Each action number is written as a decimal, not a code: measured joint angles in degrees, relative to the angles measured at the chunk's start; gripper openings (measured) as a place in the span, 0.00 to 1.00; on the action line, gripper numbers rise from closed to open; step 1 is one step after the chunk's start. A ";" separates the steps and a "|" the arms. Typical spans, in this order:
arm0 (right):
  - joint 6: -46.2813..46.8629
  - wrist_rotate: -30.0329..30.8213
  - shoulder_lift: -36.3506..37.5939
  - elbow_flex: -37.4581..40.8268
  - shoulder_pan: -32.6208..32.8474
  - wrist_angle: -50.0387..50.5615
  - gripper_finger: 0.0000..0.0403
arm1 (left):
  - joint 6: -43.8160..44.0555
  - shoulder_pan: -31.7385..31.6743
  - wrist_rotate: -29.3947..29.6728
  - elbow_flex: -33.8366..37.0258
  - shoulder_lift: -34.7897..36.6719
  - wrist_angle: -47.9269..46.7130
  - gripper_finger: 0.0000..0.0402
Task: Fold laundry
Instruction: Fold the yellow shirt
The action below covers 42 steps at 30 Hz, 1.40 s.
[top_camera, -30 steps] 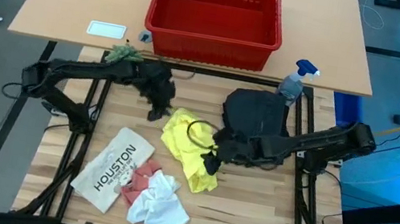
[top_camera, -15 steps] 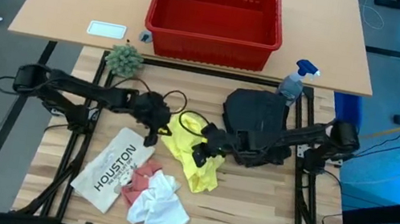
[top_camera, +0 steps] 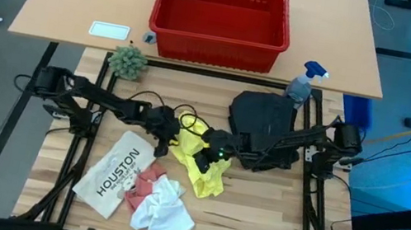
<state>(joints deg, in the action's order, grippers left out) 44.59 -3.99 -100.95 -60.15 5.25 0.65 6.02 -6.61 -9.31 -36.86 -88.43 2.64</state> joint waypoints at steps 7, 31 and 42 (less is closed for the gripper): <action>6.65 14.64 -2.39 -1.71 -3.19 6.84 0.00 | 2.37 0.00 0.55 -0.11 -2.26 2.25 0.00; 4.63 8.09 4.75 -1.89 -2.70 16.64 0.00 | 2.28 -0.20 0.50 -0.09 -2.04 -2.11 0.00; 9.75 12.83 0.62 -1.89 -3.40 35.04 0.00 | 1.78 -0.15 0.07 -0.33 -1.77 -9.91 0.00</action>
<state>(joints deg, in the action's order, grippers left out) 54.34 8.84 -100.32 -62.04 1.85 35.69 7.80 -6.76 -9.24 -37.19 -90.21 -7.27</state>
